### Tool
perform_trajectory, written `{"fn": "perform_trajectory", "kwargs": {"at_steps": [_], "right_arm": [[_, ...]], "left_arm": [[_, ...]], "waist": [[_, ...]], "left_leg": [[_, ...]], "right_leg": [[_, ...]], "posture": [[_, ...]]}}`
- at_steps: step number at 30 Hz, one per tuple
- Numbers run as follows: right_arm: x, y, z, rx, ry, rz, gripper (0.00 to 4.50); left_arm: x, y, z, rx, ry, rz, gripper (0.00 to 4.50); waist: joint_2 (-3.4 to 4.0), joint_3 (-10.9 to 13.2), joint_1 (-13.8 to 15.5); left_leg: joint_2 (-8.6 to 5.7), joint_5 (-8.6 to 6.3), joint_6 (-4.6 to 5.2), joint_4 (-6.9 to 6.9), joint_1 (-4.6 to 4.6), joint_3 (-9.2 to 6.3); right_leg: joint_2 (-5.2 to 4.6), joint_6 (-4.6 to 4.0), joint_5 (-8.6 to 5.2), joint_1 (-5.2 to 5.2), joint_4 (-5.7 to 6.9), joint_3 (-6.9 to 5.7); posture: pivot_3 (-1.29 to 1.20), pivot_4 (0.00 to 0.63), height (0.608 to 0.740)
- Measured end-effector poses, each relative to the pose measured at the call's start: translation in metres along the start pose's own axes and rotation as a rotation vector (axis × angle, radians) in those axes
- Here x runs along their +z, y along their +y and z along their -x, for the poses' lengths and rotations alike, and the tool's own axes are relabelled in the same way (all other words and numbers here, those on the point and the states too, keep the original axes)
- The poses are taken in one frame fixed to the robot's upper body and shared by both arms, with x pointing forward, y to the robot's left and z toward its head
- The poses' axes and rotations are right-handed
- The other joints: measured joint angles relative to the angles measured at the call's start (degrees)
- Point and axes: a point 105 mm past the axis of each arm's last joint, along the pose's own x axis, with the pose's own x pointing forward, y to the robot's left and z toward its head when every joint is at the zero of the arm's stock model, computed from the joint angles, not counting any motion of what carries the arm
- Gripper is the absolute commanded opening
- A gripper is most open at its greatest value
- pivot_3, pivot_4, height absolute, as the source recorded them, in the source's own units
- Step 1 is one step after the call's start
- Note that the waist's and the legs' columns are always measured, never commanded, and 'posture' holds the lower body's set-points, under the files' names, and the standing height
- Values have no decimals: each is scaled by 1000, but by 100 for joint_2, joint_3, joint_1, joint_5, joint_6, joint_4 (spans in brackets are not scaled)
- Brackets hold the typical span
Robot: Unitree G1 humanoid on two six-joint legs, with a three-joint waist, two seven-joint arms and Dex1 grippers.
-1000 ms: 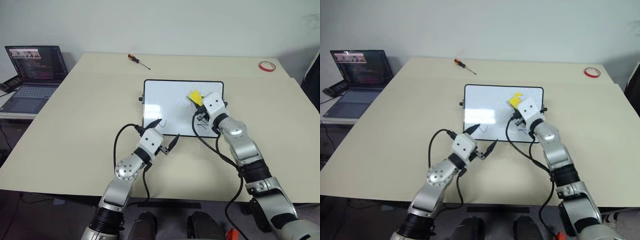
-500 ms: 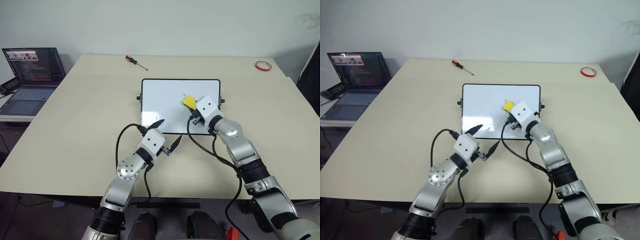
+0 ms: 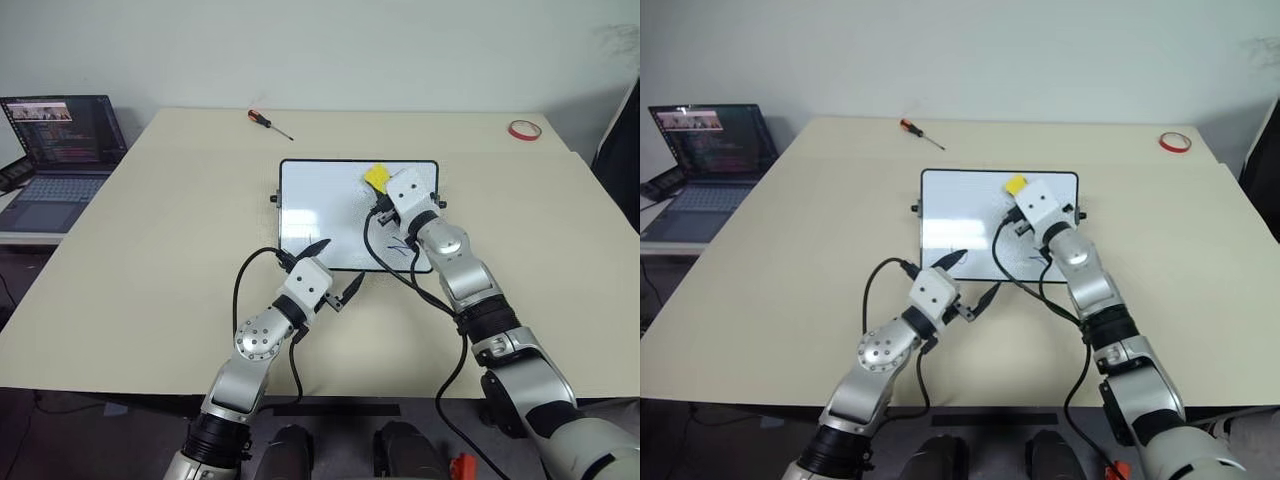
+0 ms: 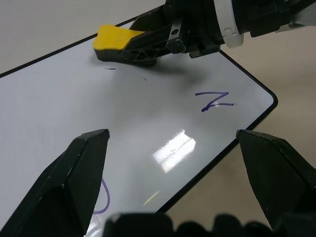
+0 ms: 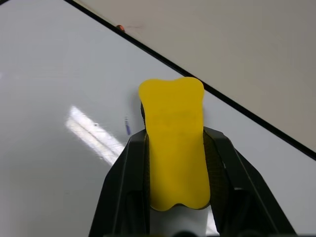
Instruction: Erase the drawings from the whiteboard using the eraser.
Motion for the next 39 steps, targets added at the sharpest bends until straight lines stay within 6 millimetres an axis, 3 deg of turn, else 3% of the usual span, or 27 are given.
{"fn": "perform_trajectory", "kwargs": {"at_steps": [5,10,15,22,25,34,39], "right_arm": [[-10,19,12,102,21,-1,1144],[-17,19,23,122,48,3,1144],[-19,7,24,57,65,8,1144],[-23,-33,29,-113,99,17,1144],[-25,-41,33,-144,112,43,1144],[-33,-39,46,-124,127,62,1144],[-31,-20,46,-18,119,93,1144]], "left_arm": [[0,0,0,2,2,-1,4500],[0,0,0,3,-1,2,4500],[3,0,-2,3,-10,5,4500],[6,-2,-6,-8,-22,6,4500],[7,-2,-7,-9,-25,4,4500],[7,-2,-8,-11,-26,6,4500],[7,-5,-9,-18,-27,8,4500]], "waist": [[0,0,15],[0,0,43],[-1,0,95],[-1,0,117],[-1,0,116],[-2,-1,107],[-2,-1,61]], "left_leg": [[-2,0,0,0,-2,-3],[-3,0,0,1,1,-5],[-6,0,0,6,-1,-10],[-6,2,3,7,-3,-13],[-5,2,3,6,-3,-13],[-6,2,3,5,-4,-12],[-4,2,3,4,-3,-8]], "right_leg": [[-1,0,0,3,-5,-3],[-1,1,0,7,-5,-5],[-2,4,2,12,-9,-10],[-2,13,8,22,-32,-12],[-1,13,8,21,-33,-11],[-2,14,9,21,-36,-11],[0,14,9,19,-36,-7]], "posture": [[0,150,740],[0,150,740],[0,150,740],[0,150,740],[0,150,740],[0,150,740],[0,150,740]]}}
